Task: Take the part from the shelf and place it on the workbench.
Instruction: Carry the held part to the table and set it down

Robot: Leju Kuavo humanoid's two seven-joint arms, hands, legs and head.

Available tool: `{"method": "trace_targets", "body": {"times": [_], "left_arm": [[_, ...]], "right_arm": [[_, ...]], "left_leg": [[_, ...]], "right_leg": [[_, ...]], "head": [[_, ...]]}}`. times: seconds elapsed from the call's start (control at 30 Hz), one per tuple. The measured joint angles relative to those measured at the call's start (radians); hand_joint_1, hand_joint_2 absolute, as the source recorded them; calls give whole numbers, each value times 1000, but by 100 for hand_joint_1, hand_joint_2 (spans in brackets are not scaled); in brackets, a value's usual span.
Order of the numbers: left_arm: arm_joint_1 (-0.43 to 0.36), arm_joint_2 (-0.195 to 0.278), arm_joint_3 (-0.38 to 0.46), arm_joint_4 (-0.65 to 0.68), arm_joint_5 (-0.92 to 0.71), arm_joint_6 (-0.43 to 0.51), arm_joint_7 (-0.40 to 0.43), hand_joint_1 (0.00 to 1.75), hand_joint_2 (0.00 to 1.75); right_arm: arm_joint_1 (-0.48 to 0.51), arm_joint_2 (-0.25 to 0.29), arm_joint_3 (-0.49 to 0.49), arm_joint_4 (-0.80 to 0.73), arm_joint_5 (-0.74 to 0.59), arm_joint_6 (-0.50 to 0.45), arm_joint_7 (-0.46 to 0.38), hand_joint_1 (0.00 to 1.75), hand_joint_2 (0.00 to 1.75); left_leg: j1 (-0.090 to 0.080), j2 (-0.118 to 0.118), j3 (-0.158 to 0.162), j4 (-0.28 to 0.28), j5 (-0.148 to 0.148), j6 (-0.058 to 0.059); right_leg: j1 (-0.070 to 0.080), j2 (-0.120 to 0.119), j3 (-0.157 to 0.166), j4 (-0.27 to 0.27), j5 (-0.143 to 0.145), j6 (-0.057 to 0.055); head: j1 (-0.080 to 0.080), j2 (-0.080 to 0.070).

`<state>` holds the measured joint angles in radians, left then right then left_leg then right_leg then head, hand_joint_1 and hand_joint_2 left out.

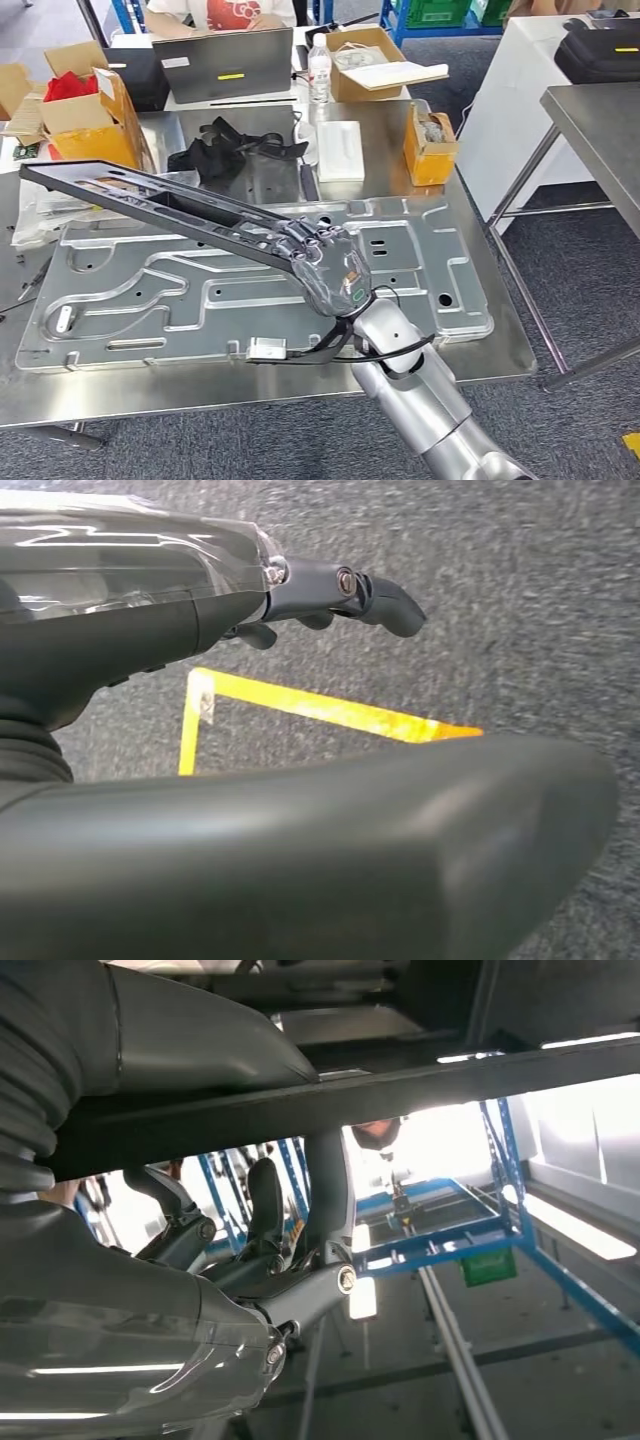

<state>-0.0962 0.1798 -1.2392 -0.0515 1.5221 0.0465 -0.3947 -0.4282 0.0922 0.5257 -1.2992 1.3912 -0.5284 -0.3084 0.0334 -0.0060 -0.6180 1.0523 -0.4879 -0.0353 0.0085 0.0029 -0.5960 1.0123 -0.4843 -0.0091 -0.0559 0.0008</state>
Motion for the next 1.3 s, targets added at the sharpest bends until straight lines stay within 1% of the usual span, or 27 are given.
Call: {"method": "trace_targets", "body": {"times": [0.07,0.13,0.17,0.2,0.23,0.3,0.33,0.37,0.4,0.43,0.5,0.53,0.57,0.63,0.7,0.73,0.8,0.83,0.87,0.9,0.97,1.0,1.03,1.07,1.17,1.23,1.3], "left_arm": [[-2,1,-16,-1,0,-5,-3,0,0],[-2,1,-31,-2,0,-10,-6,0,0],[-3,2,-38,-3,0,-12,-7,0,0],[-5,3,-45,-3,0,-13,-7,0,0],[-5,5,-50,-3,0,-14,-8,0,0],[-5,6,-62,-3,0,-17,-10,0,0],[-5,7,-67,-3,0,-18,-11,0,0],[-5,7,-73,-3,-1,-19,-12,0,0],[-5,7,-78,-3,-1,-19,-13,0,0],[-5,7,-83,-3,-1,-19,-14,0,0],[-6,6,-90,-5,-1,-20,-17,0,0],[-7,7,-94,-6,-1,-21,-20,0,0],[-7,7,-98,-7,-1,-22,-23,0,0],[-6,9,-106,-8,-1,-23,-26,0,87],[-5,11,-112,-9,-1,-23,-28,0,175],[-5,13,-116,-9,-2,-22,-29,0,175],[-5,16,-123,-10,-2,-18,-27,0,175],[-4,17,-127,-10,-2,-16,-25,0,175],[-3,18,-131,-10,-1,-15,-23,0,175],[-3,18,-135,-10,-1,-15,-23,0,131],[-5,21,-139,-10,-1,-13,-27,0,44],[-6,22,-141,-10,0,-13,-29,0,0],[-7,23,-142,-11,0,-12,-31,0,0],[-7,23,-144,-11,0,-12,-31,0,0],[-7,24,-146,-11,1,-11,-31,0,0],[-9,24,-148,-11,1,-11,-31,0,0],[-9,25,-150,-11,1,-11,-31,0,0]], "right_arm": [[-5,-9,5,54,18,-35,-7,175,175],[-11,-21,11,111,30,-63,-19,175,175],[-13,-27,14,138,32,-75,-25,175,175],[-17,-33,17,165,33,-85,-31,175,175],[-20,-39,19,191,34,-95,-37,175,175],[-25,-51,24,245,30,-113,-49,175,175],[-25,-57,26,272,25,-121,-58,175,175],[-24,-63,28,297,18,-131,-68,175,175],[-24,-68,29,318,10,-140,-79,175,175],[-25,-72,30,335,1,-148,-90,175,175],[-28,-81,31,364,-18,-157,-109,175,175],[-28,-85,32,378,-26,-158,-118,175,175],[-26,-90,33,390,-33,-158,-125,175,175],[-23,-97,33,406,-45,-158,-135,87,87],[-23,-101,32,416,-55,-158,-142,0,0],[-22,-102,31,421,-58,-158,-145,0,0],[-17,-102,27,431,-59,-158,-153,0,0],[-13,-102,24,436,-59,-158,-158,0,0],[-10,-102,21,440,-60,-158,-161,0,0],[-9,-101,19,442,-63,-158,-163,0,0],[-8,-101,14,446,-71,-158,-166,0,0],[-8,-100,11,447,-78,-158,-168,0,0],[-8,-100,8,448,-85,-158,-171,0,0],[-7,-100,6,447,-91,-158,-174,0,0],[0,-100,-2,439,-117,-157,-188,0,0],[5,-100,-6,421,-139,-153,-196,0,0],[16,-100,-10,393,-168,-142,-208,0,0]], "left_leg": [[-4,-3,5,-13,-1,14],[-4,-4,6,-13,1,27],[-4,-5,7,-14,2,33],[-3,-5,8,-15,3,38],[-3,-4,8,-16,3,41],[-5,-4,8,-15,2,45],[-7,-4,9,-15,2,45],[-9,-5,10,-15,1,46],[-11,-6,11,-15,1,47],[-14,-7,13,-16,0,48],[-16,-8,14,-17,-1,47],[-15,-8,13,-18,-1,45],[-14,-8,13,-20,0,41],[-13,-7,14,-24,0,32],[-14,-4,3,7,-26,26],[-14,-3,-17,52,-54,23],[-14,-3,-74,176,-112,18],[-13,-3,-95,220,-124,14],[-12,-3,-101,231,-118,11],[-10,-3,-88,204,-94,9],[-6,-1,-25,77,-31,3],[-5,-1,2,22,-11,5],[-5,-1,18,-12,-3,9],[-7,-2,22,-20,-5,15],[-8,-2,22,-22,-1,35],[-5,-2,22,-24,2,44],[-6,-2,22,-23,2,48]], "right_leg": [[3,1,-3,5,-1,7],[1,1,-2,7,-5,12],[-1,1,-6,20,-16,16],[-2,1,-20,53,-38,21],[-4,0,-44,107,-68,25],[-6,-1,-110,250,-129,30],[-6,-1,-131,293,-138,30],[-5,0,-135,297,-128,27],[-4,0,-118,256,-99,22],[-1,0,-86,185,-61,13],[8,0,-25,52,-8,-7],[12,0,-10,18,2,-13],[16,0,-6,7,1,-16],[15,-2,-2,-6,7,-18],[7,-4,7,-25,16,-21],[4,-5,11,-31,19,-22],[4,-6,12,-33,20,-23],[4,-6,12,-32,19,-22],[3,-5,12,-32,19,-22],[3,-5,13,-30,18,-20],[2,-3,12,-20,12,-12],[3,-2,9,-12,8,-7],[5,0,6,-5,5,-2],[6,1,4,-2,3,2],[3,2,1,8,-6,11],[-1,1,-25,76,-52,21],[-4,1,-83,212,-120,28]], "head": [[1,0],[2,0],[3,0],[4,0],[4,0],[5,0],[5,0],[5,0],[5,0],[5,0],[5,0],[5,0],[5,0],[6,0],[6,0],[5,0],[4,0],[4,0],[4,0],[4,0],[4,0],[4,0],[5,0],[6,0],[7,0],[7,0],[8,0]]}}
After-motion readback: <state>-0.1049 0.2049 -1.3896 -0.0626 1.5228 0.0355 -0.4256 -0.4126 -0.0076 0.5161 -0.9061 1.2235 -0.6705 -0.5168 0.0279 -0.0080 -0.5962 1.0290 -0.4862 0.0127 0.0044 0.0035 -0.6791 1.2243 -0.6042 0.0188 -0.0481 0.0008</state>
